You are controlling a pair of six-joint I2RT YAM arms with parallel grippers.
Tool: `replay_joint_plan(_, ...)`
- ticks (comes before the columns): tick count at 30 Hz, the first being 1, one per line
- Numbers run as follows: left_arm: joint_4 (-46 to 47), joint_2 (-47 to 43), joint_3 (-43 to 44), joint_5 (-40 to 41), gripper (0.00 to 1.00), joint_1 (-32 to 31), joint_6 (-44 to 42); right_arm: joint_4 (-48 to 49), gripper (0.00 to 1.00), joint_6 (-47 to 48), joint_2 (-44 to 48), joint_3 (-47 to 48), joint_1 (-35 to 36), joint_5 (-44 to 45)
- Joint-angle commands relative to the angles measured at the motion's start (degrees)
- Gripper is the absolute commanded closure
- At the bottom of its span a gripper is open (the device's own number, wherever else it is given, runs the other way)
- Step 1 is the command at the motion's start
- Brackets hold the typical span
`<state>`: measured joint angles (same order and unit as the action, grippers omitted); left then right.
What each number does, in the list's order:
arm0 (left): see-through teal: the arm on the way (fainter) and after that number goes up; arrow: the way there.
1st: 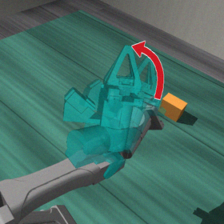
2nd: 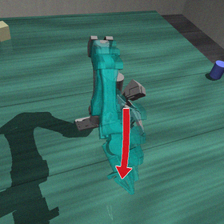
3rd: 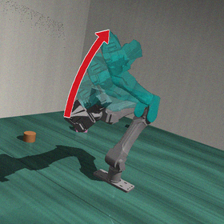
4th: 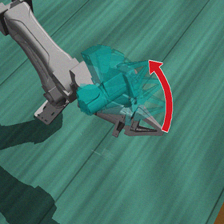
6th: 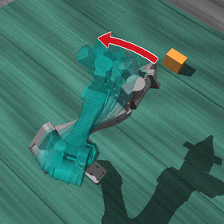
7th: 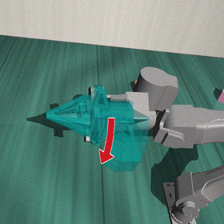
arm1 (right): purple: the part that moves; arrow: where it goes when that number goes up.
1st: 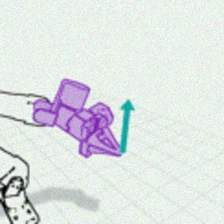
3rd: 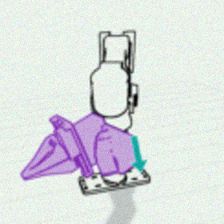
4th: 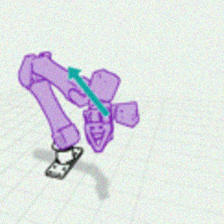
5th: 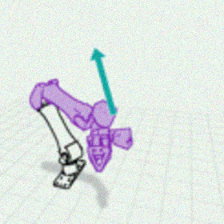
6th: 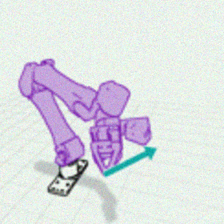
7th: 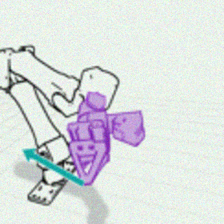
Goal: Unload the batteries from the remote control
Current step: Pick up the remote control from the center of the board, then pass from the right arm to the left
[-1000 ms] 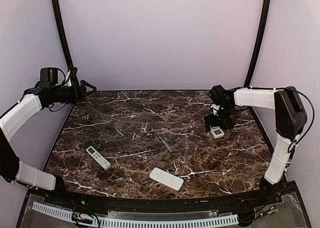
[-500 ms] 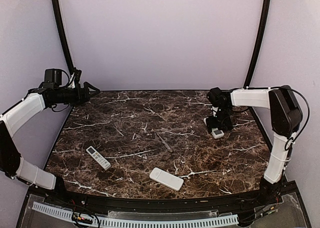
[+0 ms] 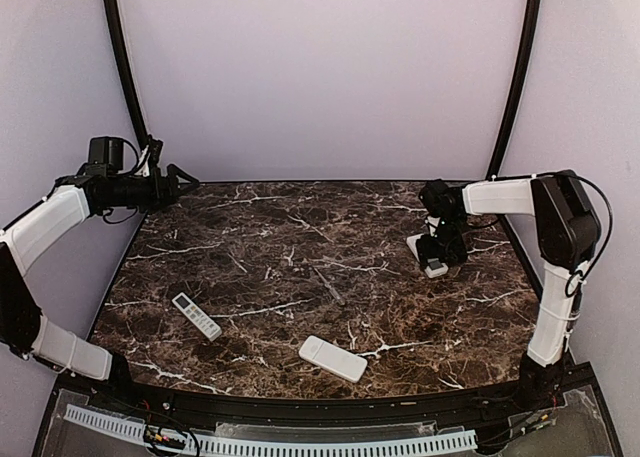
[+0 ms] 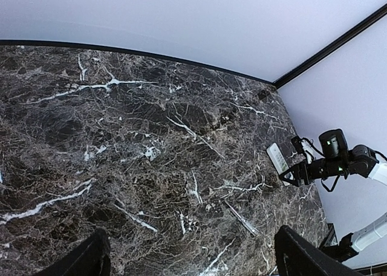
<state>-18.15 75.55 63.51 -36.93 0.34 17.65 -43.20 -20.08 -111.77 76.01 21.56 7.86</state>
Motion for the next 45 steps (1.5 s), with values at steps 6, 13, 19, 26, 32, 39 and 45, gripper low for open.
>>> replay_joint_plan(6, -3.09, -3.41, 2.03, 3.51, 0.07, -2.99, -3.10, 3.39, 0.50, 4.34, 1.08, -0.79, -0.56, -3.25)
replay_joint_plan(13, -2.01, -4.44, 1.34, 4.66, 0.07, -6.89, -4.92, 8.37, 0.74, 6.36, 4.37, -3.76, -1.12, -5.87)
replay_joint_plan(19, 1.12, -6.94, -0.65, 5.33, 0.07, -15.86, -10.54, 7.96, 0.79, 8.51, 10.10, -4.17, 0.05, -17.49)
replay_joint_plan(26, 11.43, -14.90, -9.58, 4.48, 0.07, -31.58, -19.87, 3.43, 0.77, 11.51, 17.16, -4.91, 10.75, -31.47)
replay_joint_plan(32, 10.51, -14.87, -12.94, 20.61, 0.08, -48.26, -33.14, -1.72, 0.78, 11.84, 20.37, -4.25, 18.45, -35.32)
replay_joint_plan(39, 10.90, -10.33, -14.83, 33.84, 0.09, -59.34, -42.39, -2.78, 0.78, 9.99, 22.66, -6.14, 26.58, -37.78)
replay_joint_plan(45, 15.81, -10.78, -17.11, 36.27, 0.19, -65.29, -48.10, -1.07, 0.78, 7.61, 23.50, -8.22, 31.33, -39.38)
